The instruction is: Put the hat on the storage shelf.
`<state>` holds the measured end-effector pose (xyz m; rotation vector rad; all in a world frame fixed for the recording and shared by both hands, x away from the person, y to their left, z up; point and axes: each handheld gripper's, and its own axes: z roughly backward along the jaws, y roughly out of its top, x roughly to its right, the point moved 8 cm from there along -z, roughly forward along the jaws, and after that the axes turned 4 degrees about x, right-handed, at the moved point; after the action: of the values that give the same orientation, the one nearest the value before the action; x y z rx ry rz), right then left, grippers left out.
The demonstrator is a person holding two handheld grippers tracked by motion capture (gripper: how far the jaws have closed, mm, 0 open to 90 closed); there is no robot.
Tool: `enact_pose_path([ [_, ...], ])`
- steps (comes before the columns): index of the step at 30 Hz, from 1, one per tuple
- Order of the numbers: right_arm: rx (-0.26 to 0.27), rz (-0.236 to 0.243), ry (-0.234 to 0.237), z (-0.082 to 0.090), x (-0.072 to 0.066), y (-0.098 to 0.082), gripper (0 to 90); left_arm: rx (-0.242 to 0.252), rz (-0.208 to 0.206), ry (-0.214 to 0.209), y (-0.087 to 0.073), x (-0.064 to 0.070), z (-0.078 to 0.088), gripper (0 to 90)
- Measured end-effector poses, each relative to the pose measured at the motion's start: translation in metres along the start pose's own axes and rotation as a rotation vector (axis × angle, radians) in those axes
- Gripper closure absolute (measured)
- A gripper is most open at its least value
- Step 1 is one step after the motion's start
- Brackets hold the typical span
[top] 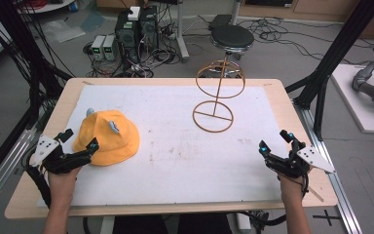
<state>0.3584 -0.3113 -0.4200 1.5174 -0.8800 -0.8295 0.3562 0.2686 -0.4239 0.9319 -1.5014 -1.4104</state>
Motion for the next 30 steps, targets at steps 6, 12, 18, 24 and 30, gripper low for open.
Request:
enact_pose_path([
  [6,0.014,-0.014,-0.006,0.002,0.002,0.002,11.5,-0.051,-0.031,-0.016,-0.003,0.003,-0.009,16.7],
  [12,0.016,-0.025,-0.009,0.003,0.003,0.003,11.5,-0.11,-0.035,-0.038,-0.012,0.006,-0.021,21.6],
  [18,0.015,-0.019,-0.009,0.002,0.004,0.003,11.5,-0.123,-0.046,-0.02,-0.009,0.002,-0.026,26.4],
  [24,0.011,-0.018,-0.01,0.001,0.003,0.002,11.5,-0.148,-0.035,-0.022,-0.012,-0.001,-0.029,38.4],
  [30,0.005,-0.013,-0.002,0.0,0.001,0.001,11.5,-0.165,-0.047,-0.009,-0.014,-0.002,-0.032,47.3],
])
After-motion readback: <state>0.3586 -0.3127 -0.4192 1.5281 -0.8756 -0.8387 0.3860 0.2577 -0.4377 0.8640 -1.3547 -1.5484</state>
